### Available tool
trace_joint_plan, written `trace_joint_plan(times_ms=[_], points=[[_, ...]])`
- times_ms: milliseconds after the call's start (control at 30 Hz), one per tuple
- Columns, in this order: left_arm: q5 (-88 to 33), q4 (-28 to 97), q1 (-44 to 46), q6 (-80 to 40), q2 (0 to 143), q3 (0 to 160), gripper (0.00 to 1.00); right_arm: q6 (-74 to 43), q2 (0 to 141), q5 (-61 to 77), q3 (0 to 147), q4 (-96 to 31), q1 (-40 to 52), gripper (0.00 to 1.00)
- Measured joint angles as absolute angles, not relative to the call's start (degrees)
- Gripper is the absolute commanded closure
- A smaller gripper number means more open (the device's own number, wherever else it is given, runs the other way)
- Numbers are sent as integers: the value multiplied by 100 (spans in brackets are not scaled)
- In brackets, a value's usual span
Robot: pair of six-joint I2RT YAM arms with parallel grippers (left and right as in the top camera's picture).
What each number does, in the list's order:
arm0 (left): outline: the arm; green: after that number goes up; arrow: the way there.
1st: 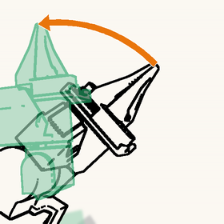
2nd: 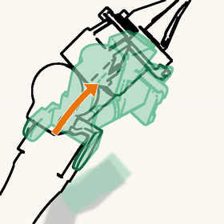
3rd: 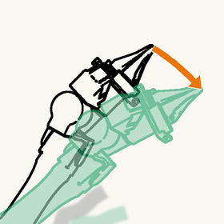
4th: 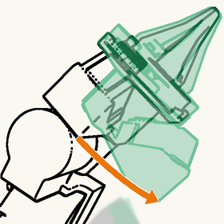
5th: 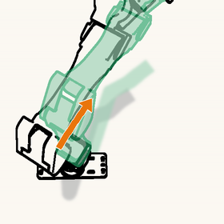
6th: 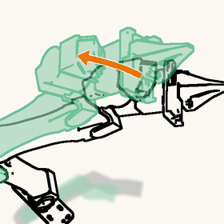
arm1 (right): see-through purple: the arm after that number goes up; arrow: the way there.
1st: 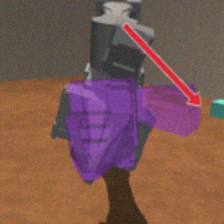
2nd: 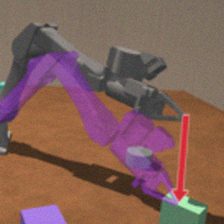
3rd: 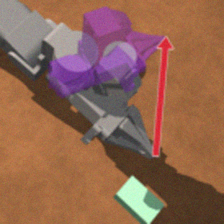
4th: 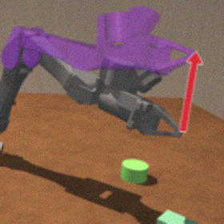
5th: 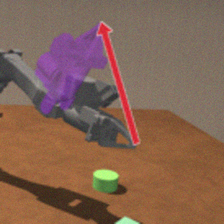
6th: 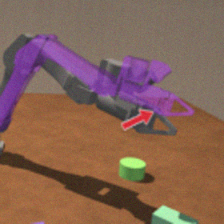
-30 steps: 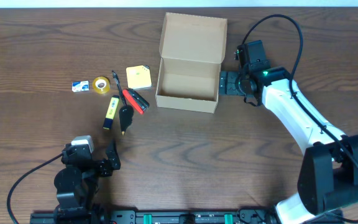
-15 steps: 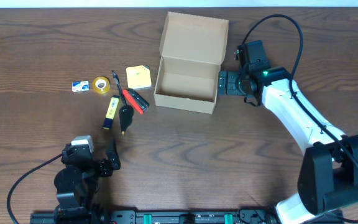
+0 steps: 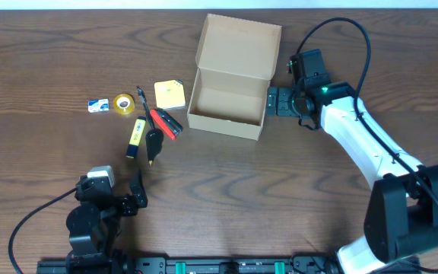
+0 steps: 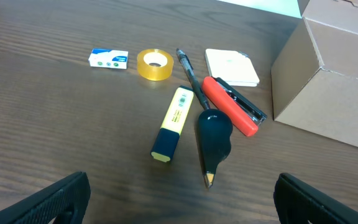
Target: Pack container
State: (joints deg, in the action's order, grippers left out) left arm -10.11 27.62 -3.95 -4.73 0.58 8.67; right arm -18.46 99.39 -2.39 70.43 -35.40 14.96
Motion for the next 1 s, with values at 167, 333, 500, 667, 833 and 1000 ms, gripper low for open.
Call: trace_joint_plan(times_ms=[167, 333, 500, 667, 833, 1000], points=[[-1011, 2762, -395, -473, 58, 867, 5, -1846, 9939, -338, 7043, -3538, 1496, 1], [-1011, 2764, -395, -473, 58, 867, 5, -1844, 9939, -569, 7043, -3448, 1496, 1], [-1011, 2764, -395, -473, 58, 867, 5, -1844, 9939, -648, 7043, -3015, 1498, 1], [-1011, 2764, -395, -473, 58, 867, 5, -1846, 9942, -657, 7043, -2906, 1496, 1], [-1011, 2762, -395, -473, 58, 867, 5, -1844, 10055, -672, 7043, -2899, 1479, 1], [-1011, 2764, -395, -473, 58, 867, 5, -1844, 10429, -687, 7043, -2803, 1452, 1]])
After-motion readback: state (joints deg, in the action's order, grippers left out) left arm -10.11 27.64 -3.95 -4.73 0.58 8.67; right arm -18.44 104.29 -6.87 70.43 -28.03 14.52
